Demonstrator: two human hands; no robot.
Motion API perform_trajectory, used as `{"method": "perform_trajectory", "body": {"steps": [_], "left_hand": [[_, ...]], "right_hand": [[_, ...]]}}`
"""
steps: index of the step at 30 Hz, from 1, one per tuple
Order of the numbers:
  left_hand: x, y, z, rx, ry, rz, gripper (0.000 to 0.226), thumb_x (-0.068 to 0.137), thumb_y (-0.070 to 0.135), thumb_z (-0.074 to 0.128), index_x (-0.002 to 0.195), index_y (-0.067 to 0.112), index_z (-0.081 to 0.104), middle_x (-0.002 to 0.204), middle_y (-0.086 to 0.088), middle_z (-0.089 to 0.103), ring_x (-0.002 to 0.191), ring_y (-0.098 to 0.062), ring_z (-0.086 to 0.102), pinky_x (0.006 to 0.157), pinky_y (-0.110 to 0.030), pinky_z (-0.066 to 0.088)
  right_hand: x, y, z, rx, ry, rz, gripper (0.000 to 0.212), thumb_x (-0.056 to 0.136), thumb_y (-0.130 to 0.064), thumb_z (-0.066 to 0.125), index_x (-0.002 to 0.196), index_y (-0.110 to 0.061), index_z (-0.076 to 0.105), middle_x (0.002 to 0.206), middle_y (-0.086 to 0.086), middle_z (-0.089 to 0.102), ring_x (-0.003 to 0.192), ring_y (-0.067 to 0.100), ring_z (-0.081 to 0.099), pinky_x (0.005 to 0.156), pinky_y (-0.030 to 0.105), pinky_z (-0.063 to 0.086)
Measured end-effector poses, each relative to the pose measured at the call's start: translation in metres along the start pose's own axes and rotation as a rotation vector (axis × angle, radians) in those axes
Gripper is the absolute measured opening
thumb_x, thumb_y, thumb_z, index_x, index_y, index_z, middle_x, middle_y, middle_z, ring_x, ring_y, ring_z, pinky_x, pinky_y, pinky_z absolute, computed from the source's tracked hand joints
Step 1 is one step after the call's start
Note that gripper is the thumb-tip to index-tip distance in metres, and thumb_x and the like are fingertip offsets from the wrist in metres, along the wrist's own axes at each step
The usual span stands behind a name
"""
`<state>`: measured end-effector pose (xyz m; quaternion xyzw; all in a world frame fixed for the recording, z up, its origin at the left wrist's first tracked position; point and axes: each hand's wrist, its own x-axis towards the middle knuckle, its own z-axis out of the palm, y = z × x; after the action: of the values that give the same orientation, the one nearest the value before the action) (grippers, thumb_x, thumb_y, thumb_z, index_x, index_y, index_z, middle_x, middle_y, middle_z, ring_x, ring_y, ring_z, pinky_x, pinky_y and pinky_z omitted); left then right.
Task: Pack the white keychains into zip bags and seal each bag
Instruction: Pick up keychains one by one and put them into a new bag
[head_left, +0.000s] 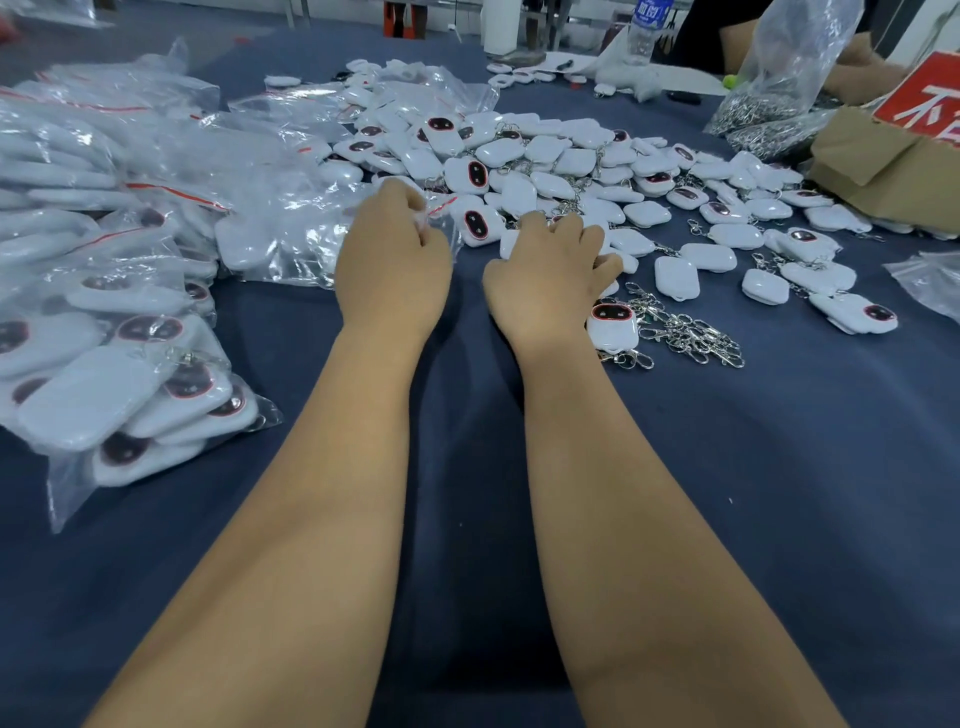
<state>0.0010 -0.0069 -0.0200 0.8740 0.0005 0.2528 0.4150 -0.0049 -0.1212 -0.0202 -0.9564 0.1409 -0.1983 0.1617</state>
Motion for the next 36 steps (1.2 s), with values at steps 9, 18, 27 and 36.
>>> {"method": "perform_trajectory", "body": {"steps": [9, 18, 27, 36], "left_hand": [[-0.003, 0.004, 0.006, 0.018, -0.235, 0.053, 0.031, 0.084, 0.006, 0.045, 0.088, 0.021, 0.072, 0.07, 0.012, 0.053, 0.066, -0.012, 0.049, 0.056, -0.026, 0.031], [-0.001, 0.004, -0.001, 0.107, -0.107, -0.069, 0.032, 0.086, 0.009, 0.047, 0.094, 0.027, 0.072, 0.094, -0.003, 0.066, 0.09, -0.026, 0.056, 0.072, -0.033, 0.045], [-0.001, 0.008, 0.003, -0.378, -0.177, -0.238, 0.024, 0.084, 0.01, 0.049, 0.082, -0.003, 0.069, 0.06, -0.007, 0.055, 0.061, -0.019, 0.046, 0.062, -0.032, 0.04], [0.001, 0.008, 0.004, -0.499, -0.195, -0.328, 0.034, 0.086, 0.018, 0.053, 0.052, 0.024, 0.057, 0.041, 0.012, 0.049, 0.046, -0.011, 0.045, 0.06, -0.029, 0.041]], "right_hand": [[0.001, 0.001, 0.003, 0.009, -0.017, -0.071, 0.031, 0.089, -0.023, 0.052, 0.12, -0.02, 0.054, 0.123, 0.007, 0.055, 0.118, 0.031, 0.044, 0.098, 0.042, 0.028], [0.004, -0.01, -0.008, 1.037, -0.041, 0.219, 0.021, 0.101, -0.02, 0.045, 0.082, -0.02, 0.053, 0.079, -0.006, 0.055, 0.06, 0.015, 0.061, 0.062, 0.03, 0.045], [0.006, -0.009, -0.004, 1.327, -0.226, 0.297, 0.017, 0.087, -0.001, 0.065, 0.102, -0.009, 0.064, 0.079, 0.003, 0.061, 0.064, 0.012, 0.053, 0.06, 0.022, 0.045], [0.005, -0.013, -0.004, 1.272, -0.267, 0.167, 0.014, 0.089, 0.002, 0.055, 0.088, 0.0, 0.068, 0.084, 0.013, 0.063, 0.082, 0.024, 0.053, 0.079, 0.039, 0.045]]}}
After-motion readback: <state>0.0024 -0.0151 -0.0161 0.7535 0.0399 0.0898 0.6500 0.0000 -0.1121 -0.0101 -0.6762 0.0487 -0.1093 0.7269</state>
